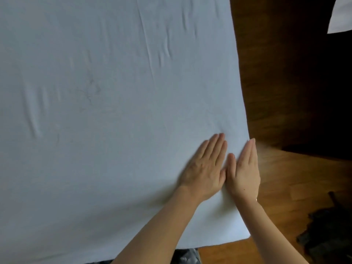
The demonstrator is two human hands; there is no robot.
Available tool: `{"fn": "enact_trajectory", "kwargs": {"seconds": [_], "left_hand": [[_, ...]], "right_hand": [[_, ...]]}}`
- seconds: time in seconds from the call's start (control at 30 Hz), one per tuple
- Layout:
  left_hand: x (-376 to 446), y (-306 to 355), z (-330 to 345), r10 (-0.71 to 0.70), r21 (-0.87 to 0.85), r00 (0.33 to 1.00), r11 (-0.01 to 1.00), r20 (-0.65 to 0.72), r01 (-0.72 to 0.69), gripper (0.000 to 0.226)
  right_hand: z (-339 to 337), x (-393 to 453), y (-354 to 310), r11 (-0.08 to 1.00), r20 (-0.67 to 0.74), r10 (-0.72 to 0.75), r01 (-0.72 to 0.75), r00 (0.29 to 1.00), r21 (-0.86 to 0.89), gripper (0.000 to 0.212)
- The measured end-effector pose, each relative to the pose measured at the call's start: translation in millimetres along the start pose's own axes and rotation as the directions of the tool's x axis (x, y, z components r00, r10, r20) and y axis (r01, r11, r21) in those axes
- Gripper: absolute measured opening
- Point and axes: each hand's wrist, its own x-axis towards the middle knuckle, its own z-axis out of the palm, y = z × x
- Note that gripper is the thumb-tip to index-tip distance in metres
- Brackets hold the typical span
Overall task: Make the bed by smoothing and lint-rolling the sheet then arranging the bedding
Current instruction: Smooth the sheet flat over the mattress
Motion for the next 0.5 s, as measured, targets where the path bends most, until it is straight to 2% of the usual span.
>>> {"fn": "enact_trajectory", "kwargs": {"seconds": [0.1, 0.17, 0.23, 0.3, 0.4, 0.5], "left_hand": [[-0.3, -2.1, -4.9, 0.124, -0.03, 0.992, 0.992, -0.016, -0.124, 0.062], [-9.4, -8.8, -13.5, 0.126, -0.176, 0.99, 0.975, -0.064, -0.135, 0.061], [-29.6, -23.1, -29.4, -0.016, -0.358, 0.991, 0.933, -0.132, -0.033, 0.059], [-54.2, -54.4, -43.2, -0.212, -0.411, 0.949, 0.906, -0.235, 0.101, 0.057], [-74.4, -132.2, -61.1, -0.409, -0.346, 0.87, 0.886, -0.274, 0.308, 0.055], [-52.2, -210.3, -82.4, -0.492, -0.247, 0.831, 0.866, -0.259, 0.435, 0.055]], "right_hand": [[-5.6, -0.7, -2.2, 1.0, 0.017, -0.009, 0.009, 1.0, -0.005, 0.073], [-8.6, -4.2, -7.5, 1.0, 0.003, 0.009, -0.009, 1.0, -0.024, 0.072], [-11.5, -3.3, -20.4, 1.0, -0.032, -0.002, 0.001, 0.999, -0.024, 0.071], [-12.7, 4.5, -43.6, 0.996, -0.06, -0.091, 0.09, 0.994, -0.026, 0.069], [-9.7, 31.2, -91.9, 0.959, -0.052, -0.283, 0.282, 0.958, -0.021, 0.064], [-9.2, 71.9, -145.0, 0.894, -0.038, -0.448, 0.447, 0.893, -0.026, 0.062]]}}
